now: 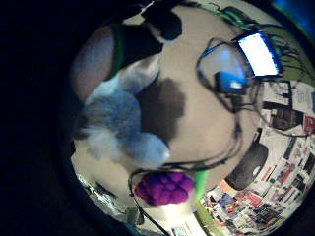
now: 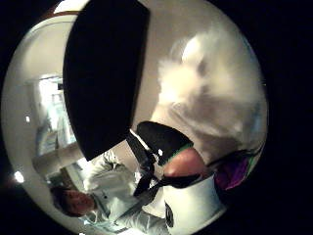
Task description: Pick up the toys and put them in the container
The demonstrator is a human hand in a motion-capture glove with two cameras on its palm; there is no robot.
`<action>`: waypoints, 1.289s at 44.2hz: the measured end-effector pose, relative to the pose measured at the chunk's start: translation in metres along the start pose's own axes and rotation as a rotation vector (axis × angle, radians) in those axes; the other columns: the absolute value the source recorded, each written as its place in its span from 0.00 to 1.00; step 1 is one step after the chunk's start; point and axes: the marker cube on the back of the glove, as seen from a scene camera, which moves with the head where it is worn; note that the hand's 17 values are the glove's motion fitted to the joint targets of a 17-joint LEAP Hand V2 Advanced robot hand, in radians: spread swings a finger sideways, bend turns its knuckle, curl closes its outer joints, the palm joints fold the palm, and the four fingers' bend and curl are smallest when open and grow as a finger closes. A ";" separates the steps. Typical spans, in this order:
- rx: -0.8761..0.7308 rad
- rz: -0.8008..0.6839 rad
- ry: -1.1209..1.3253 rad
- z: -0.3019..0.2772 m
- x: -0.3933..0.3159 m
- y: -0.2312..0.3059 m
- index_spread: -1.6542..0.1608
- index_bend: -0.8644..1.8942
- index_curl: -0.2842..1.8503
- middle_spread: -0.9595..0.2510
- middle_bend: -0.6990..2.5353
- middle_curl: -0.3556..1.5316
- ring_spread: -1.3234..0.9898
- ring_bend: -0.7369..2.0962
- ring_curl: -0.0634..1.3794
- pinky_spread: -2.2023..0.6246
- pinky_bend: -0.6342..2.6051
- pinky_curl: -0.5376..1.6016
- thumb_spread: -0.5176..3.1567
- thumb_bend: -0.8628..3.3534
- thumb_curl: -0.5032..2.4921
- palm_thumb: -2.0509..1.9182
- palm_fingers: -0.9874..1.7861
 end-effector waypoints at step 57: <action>0.692 -0.297 0.174 -0.225 -0.275 0.054 0.77 0.66 0.40 0.62 0.57 0.53 0.46 0.77 0.44 0.65 0.50 0.47 0.30 0.22 0.42 0.65 0.77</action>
